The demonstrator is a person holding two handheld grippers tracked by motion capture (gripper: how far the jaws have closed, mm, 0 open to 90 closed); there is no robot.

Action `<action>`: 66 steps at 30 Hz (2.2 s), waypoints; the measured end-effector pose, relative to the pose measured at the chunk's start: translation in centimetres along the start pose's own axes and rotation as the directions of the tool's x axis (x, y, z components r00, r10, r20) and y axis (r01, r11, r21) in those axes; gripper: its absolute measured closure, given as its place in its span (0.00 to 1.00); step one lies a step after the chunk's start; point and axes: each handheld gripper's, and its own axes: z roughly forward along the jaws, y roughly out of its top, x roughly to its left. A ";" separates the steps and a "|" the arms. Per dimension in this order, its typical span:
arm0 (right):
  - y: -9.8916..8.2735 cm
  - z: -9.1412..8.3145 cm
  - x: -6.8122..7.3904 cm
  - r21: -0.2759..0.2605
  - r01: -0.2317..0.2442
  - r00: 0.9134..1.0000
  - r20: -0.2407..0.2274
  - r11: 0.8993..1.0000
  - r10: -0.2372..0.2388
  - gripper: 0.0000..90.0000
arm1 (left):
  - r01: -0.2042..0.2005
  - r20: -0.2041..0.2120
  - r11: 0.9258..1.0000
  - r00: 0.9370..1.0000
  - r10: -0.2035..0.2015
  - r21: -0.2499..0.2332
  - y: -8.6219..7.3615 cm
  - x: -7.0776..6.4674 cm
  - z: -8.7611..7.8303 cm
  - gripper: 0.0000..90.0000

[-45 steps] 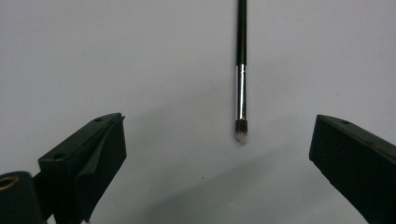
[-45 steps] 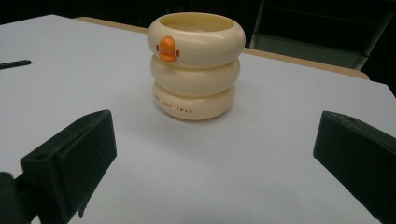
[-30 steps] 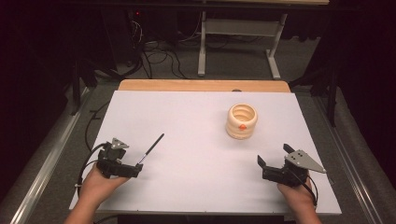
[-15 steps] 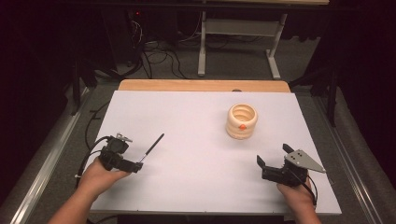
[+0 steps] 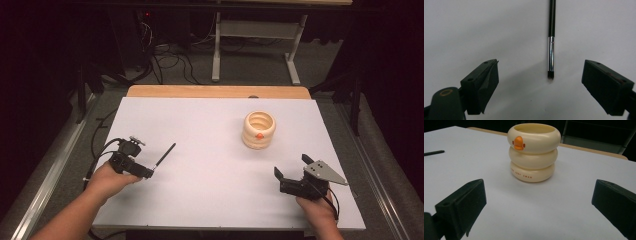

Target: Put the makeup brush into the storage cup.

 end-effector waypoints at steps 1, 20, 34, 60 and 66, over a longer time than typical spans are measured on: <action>0.0 0.0 0.0 0.001 0.000 1.000 0.002 1.000 0.000 0.01 | 0.005 0.002 1.000 1.000 -0.005 0.007 0.2 -0.1 0.1 0.17; 0.0 0.0 0.0 0.005 0.000 1.000 0.002 1.000 0.000 0.01 | -0.039 0.055 0.997 0.998 0.035 0.065 2.2 0.0 2.0 0.45; 0.0 0.1 0.0 0.009 0.005 1.000 0.001 1.000 -0.005 0.01 | -0.108 0.051 0.988 0.993 0.103 0.110 3.5 -0.8 3.0 0.68; 0.0 0.1 0.1 0.010 0.008 1.000 -0.003 1.000 -0.008 0.01 | -0.143 0.043 0.975 0.990 0.138 0.172 4.4 -0.8 3.4 0.91; 0.0 0.1 0.1 0.010 0.011 1.000 -0.001 1.000 -0.011 0.01 | -0.147 0.047 0.975 0.989 0.141 0.168 4.3 -0.7 3.4 0.92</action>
